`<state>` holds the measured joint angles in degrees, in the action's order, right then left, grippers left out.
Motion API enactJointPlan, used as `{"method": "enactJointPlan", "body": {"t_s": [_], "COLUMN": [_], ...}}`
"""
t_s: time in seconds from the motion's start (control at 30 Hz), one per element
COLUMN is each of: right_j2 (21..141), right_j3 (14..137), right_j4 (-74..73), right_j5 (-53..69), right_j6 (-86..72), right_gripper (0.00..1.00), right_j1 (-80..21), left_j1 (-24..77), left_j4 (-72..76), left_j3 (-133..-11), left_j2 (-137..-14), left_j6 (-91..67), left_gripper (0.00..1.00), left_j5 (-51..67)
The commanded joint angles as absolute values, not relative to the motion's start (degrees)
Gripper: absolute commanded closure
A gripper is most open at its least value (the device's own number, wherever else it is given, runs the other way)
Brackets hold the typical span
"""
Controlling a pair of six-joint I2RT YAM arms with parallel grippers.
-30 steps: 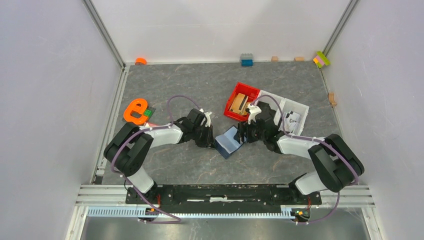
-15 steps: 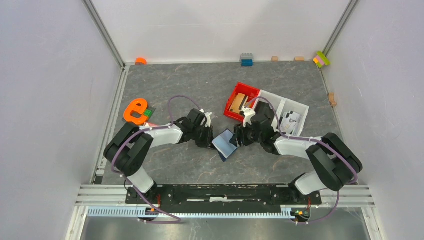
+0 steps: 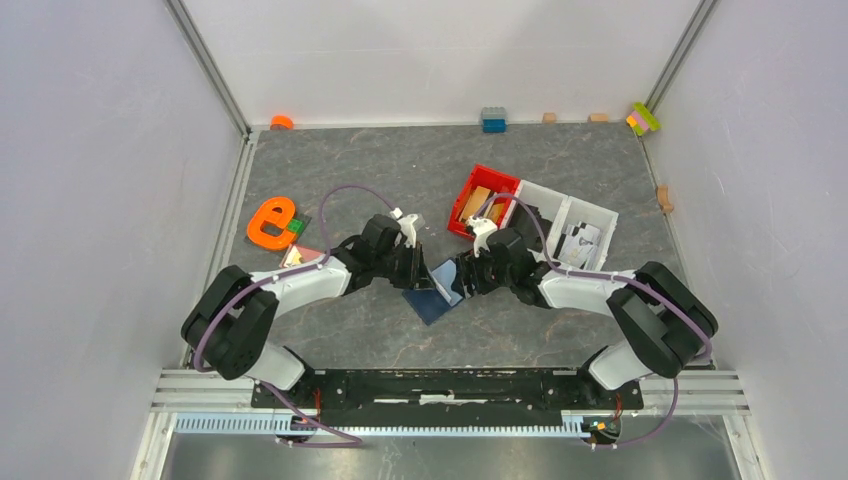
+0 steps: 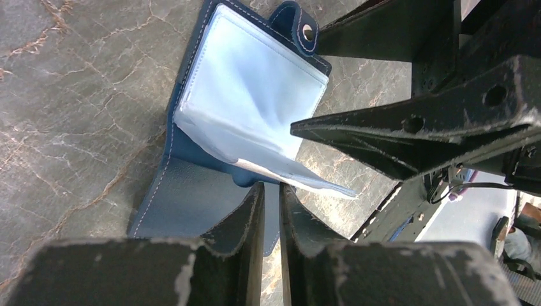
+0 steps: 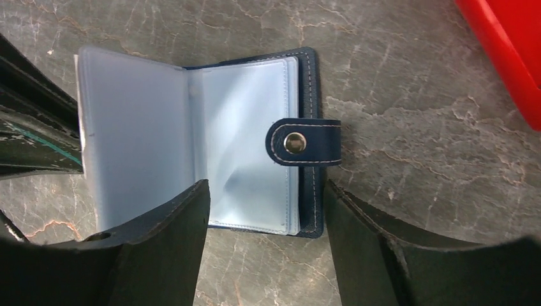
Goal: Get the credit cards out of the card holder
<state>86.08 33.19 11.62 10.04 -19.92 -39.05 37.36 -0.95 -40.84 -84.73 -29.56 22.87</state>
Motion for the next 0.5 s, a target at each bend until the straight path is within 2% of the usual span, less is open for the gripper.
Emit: {"method": "enactJointPlan", "body": {"t_s": [0.0, 0.13, 0.3, 0.47], "right_j2": [87.49, 87.41, 88.07, 88.14], "right_j3": [35.48, 35.59, 36.07, 36.17], "right_j4": [7.85, 7.43, 7.03, 6.85], "right_j5": [7.67, 6.51, 6.15, 5.78], "right_j6": [-18.72, -18.48, -18.23, -18.10], "right_gripper": [0.28, 0.29, 0.32, 0.32], "right_j1": [-40.51, -40.60, -40.61, -40.61], "left_j1": [37.62, 37.38, 37.31, 37.82], "left_j4": [1.38, -1.44, -16.24, -23.34], "left_j3": [-41.60, -41.61, -44.37, -47.04], "left_j2": [-85.79, -83.51, -79.74, -81.16], "left_j6": [-31.69, -30.98, -28.49, -28.19], "left_gripper": [0.80, 0.80, 0.80, 0.77], "left_j5": [24.24, 20.55, -1.41, -8.67]}}
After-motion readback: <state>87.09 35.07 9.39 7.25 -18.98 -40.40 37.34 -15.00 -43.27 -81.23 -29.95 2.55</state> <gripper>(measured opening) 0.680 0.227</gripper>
